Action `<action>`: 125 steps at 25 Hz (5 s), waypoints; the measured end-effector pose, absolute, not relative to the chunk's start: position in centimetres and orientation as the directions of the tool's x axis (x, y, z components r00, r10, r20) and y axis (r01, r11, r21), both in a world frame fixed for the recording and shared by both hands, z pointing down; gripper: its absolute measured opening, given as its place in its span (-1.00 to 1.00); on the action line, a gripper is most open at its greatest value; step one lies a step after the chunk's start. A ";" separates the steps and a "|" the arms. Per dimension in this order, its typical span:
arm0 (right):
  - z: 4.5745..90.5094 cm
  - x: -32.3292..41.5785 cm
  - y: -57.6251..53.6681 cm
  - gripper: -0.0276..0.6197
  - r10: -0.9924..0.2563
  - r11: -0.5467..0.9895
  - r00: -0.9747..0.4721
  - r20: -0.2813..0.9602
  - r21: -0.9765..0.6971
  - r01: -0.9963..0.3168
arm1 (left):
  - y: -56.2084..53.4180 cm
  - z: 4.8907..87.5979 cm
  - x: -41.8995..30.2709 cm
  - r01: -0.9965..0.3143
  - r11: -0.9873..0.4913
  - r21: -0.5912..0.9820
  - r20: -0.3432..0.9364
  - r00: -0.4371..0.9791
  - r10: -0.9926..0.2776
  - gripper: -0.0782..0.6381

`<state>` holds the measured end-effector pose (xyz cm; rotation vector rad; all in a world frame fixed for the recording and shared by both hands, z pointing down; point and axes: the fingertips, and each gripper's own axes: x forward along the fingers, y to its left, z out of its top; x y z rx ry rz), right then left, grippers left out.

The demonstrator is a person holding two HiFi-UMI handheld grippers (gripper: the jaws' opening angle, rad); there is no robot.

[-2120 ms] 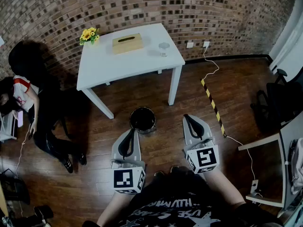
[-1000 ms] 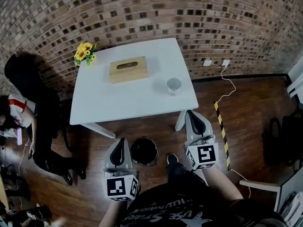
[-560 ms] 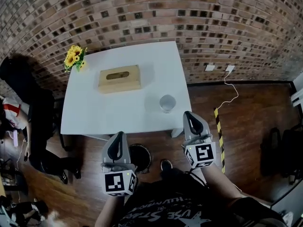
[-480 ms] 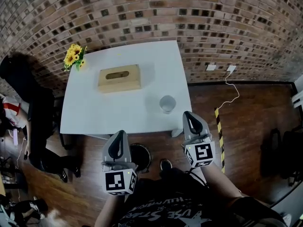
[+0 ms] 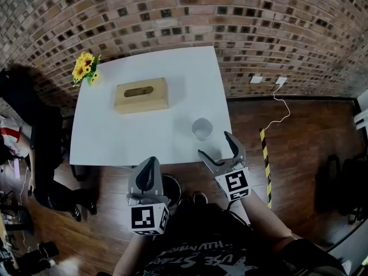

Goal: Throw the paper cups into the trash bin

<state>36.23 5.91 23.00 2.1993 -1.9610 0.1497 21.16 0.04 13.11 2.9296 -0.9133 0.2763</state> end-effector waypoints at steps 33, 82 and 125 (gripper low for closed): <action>29.5 38.1 -3.0 0.55 -0.934 -0.095 0.129 0.333 0.116 -0.989 | -4.9 17.6 23.4 -0.557 -0.830 0.011 0.244 0.807 -0.538 -0.77; 16.1 18.5 -2.8 0.25 -0.817 0.576 -0.569 0.097 0.098 -0.811 | 2.3 13.6 -2.8 -0.978 -0.167 -0.125 0.220 0.137 -0.966 -0.77; 40.6 -1.1 -0.1 0.25 -0.673 0.689 -0.620 0.403 0.037 -0.724 | 0.5 34.9 -12.2 -0.955 -0.293 -0.040 0.359 0.260 -0.897 -0.77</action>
